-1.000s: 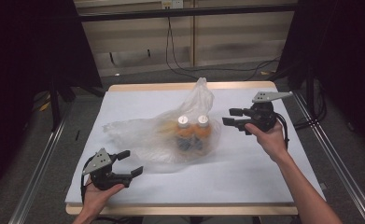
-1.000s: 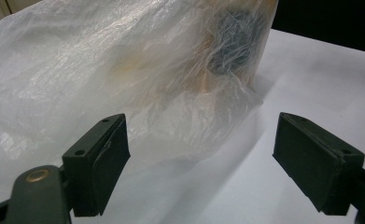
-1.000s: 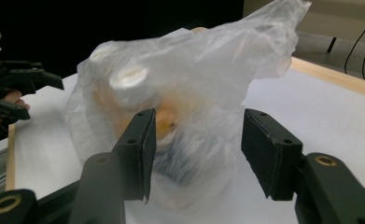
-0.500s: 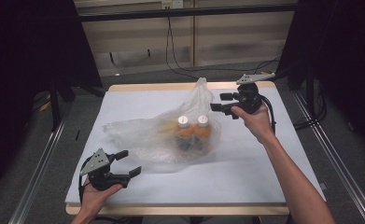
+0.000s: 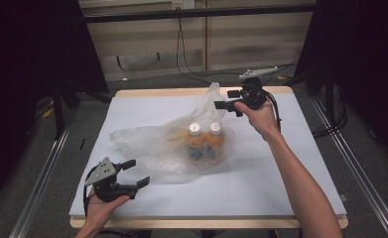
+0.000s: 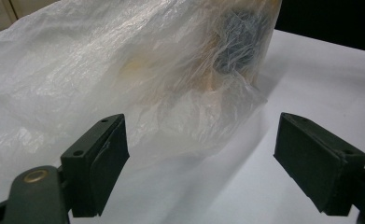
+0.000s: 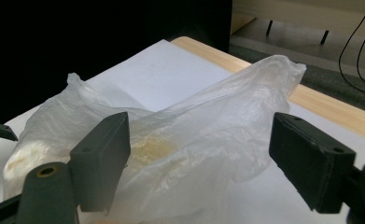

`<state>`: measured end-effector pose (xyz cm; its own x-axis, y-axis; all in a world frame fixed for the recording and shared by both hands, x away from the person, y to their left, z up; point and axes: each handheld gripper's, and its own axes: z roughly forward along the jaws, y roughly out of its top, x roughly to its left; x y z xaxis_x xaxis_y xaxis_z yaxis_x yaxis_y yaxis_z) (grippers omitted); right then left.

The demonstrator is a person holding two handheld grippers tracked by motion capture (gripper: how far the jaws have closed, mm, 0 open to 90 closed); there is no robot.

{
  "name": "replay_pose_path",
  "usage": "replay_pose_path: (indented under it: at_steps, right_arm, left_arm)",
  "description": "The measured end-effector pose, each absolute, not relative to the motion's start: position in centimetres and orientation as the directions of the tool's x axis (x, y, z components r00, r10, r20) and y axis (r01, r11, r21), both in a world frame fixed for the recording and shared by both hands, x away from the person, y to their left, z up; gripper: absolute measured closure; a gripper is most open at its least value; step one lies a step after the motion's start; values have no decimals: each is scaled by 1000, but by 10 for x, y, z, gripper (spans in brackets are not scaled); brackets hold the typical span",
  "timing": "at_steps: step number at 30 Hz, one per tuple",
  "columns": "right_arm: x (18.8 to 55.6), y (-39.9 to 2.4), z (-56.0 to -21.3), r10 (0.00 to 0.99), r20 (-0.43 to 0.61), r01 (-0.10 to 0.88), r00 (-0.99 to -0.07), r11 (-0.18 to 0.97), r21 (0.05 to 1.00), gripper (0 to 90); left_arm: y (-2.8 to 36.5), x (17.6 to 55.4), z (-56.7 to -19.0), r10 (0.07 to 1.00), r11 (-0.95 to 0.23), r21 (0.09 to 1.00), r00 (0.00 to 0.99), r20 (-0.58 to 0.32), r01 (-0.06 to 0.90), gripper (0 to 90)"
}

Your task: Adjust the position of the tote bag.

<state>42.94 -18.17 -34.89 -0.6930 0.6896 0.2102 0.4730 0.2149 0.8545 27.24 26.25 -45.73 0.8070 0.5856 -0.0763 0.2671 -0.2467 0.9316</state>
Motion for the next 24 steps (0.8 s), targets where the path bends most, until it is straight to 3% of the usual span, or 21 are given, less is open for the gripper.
replay_pose_path:
  at_steps: [5, 11, 19, 24]
  right_arm:
    - [436, -176, -362, 701, 228, 522, -676, 236, 819, 208]
    - [433, -178, -374, 669, 261, 533, -696, 237, 812, 430]
    - [427, -179, -376, 631, 266, 516, -729, 251, 819, 870]
    - [424, -178, -370, 628, 250, 493, -737, 246, 835, 900]
  left_arm:
    - [263, 272, -457, 592, -232, 936, 802, -79, 264, 169]
    - [265, 272, -457, 591, -241, 936, 804, -69, 257, 166]
    - [265, 272, -456, 597, -242, 936, 799, -64, 256, 166]
    - [267, 272, -456, 601, -240, 936, 797, -64, 256, 166]
